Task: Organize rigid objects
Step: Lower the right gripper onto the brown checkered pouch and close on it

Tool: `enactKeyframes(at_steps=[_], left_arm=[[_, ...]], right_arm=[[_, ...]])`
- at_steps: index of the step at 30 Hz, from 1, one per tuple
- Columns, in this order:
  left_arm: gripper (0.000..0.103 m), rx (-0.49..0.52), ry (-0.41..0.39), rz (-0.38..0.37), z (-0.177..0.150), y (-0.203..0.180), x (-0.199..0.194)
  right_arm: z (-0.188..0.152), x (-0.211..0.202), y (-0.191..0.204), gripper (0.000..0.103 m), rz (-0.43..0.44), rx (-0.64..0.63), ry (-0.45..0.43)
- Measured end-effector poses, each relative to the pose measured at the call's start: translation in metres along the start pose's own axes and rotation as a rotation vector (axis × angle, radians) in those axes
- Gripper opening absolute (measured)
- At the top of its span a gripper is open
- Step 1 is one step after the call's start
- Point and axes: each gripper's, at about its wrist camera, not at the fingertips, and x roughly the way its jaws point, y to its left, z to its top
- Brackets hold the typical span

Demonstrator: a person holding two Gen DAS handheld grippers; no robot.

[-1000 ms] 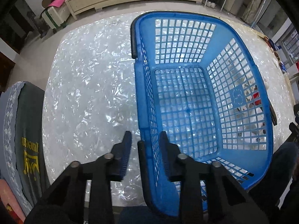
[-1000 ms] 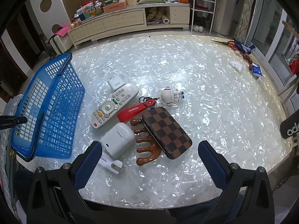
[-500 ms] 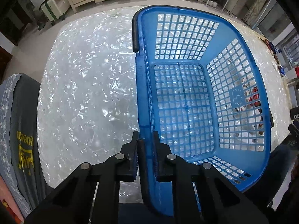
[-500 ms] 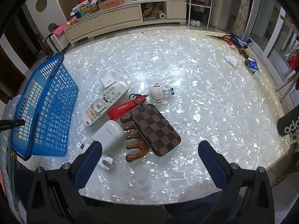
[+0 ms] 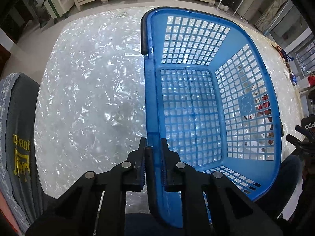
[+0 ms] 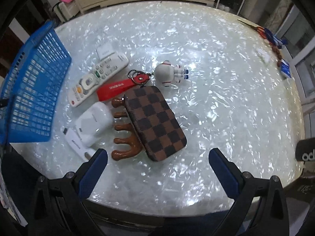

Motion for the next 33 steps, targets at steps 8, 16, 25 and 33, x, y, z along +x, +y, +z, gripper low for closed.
enactKeyframes(at_steps=[8, 16, 25, 33], left_arm=[[0.014, -0.013, 0.003, -0.006, -0.001, 0.001, 0.000], [0.014, -0.025, 0.005, -0.015, -0.004, 0.003, 0.000], [0.014, -0.024, 0.002, -0.011, -0.005, 0.000, 0.000], [0.015, -0.031, -0.008, -0.028, -0.009, 0.001, -0.001]], right_arm=[[0.024, 0.041, -0.009, 0.103, 0.057, -0.028, 0.070], [0.036, 0.074, -0.021, 0.092, 0.143, -0.029, 0.150], [0.059, 0.079, -0.013, 0.072, 0.147, -0.127, 0.133], [0.050, 0.072, -0.006, 0.061, 0.190, -0.080, 0.102]])
